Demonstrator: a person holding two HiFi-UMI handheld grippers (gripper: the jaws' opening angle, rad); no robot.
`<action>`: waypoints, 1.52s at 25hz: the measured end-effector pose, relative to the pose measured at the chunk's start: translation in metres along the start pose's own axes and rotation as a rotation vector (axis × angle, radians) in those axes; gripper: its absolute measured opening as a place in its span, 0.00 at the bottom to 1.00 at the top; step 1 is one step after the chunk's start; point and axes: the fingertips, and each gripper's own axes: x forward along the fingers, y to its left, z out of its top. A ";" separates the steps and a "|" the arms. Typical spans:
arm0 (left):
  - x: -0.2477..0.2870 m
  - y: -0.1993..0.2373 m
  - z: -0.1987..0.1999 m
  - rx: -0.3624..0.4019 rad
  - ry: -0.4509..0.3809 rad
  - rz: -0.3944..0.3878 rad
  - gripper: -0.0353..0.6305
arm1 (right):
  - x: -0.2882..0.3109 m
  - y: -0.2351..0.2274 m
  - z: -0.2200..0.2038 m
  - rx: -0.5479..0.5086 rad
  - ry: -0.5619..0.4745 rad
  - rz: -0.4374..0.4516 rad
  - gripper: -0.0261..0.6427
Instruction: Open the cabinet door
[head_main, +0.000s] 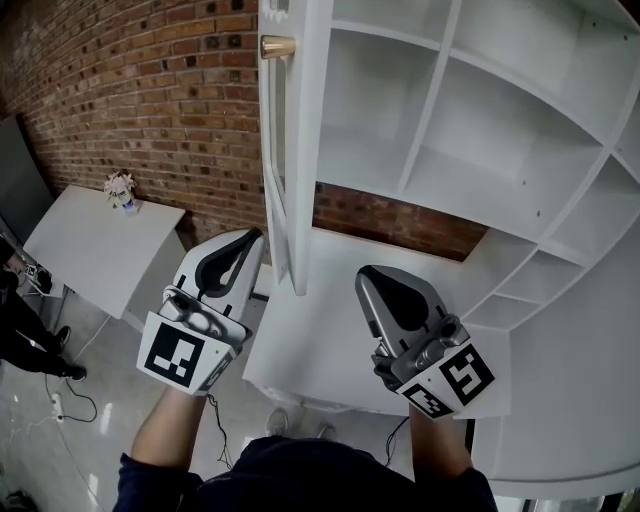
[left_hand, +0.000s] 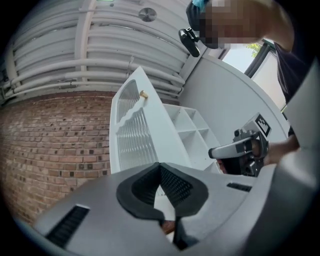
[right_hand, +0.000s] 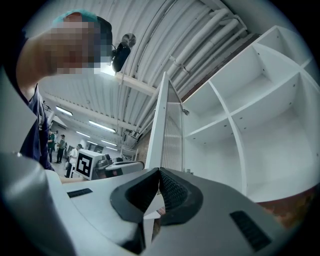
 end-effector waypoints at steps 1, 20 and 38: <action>-0.004 0.000 -0.010 -0.012 0.033 0.011 0.06 | -0.001 0.000 -0.002 0.005 0.003 0.000 0.08; -0.035 -0.031 -0.084 -0.139 0.184 0.012 0.06 | -0.013 0.006 -0.054 0.102 0.087 -0.009 0.08; -0.035 -0.048 -0.103 -0.166 0.213 -0.020 0.06 | -0.026 0.007 -0.087 0.170 0.148 -0.026 0.08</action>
